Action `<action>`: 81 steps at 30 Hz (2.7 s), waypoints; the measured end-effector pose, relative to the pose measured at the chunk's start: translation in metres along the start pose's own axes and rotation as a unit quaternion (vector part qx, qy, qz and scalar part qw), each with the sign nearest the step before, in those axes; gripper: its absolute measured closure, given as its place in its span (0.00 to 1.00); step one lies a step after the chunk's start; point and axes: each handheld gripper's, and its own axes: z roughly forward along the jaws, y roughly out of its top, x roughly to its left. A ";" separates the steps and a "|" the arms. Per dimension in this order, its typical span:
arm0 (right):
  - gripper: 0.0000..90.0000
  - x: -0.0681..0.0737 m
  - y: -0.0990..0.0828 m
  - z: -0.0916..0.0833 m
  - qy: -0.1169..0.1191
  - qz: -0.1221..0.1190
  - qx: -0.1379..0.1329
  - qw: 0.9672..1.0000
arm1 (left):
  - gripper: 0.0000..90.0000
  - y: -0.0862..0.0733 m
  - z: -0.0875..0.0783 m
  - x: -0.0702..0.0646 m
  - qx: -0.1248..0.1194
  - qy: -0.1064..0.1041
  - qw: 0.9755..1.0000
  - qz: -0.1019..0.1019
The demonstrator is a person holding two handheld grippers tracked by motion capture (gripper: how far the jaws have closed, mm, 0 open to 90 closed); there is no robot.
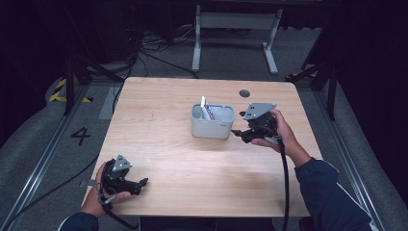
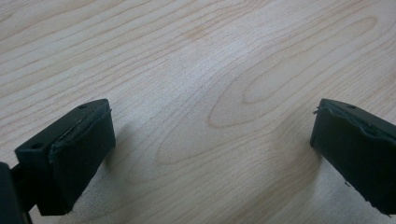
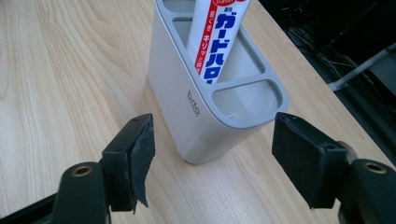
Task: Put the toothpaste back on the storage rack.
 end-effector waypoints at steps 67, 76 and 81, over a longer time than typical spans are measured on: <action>0.30 0.027 -0.150 -0.048 -0.019 0.097 0.043 0.994 | 0.01 0.000 0.000 -0.001 -0.001 0.002 1.000 -0.003; 0.30 0.031 -0.177 -0.055 -0.023 0.128 0.048 0.990 | 0.00 0.000 0.000 -0.001 -0.003 0.001 1.000 -0.003; 0.30 0.034 -0.191 -0.058 -0.021 0.151 0.051 0.987 | 0.00 0.000 0.000 0.000 0.000 0.000 1.000 -0.002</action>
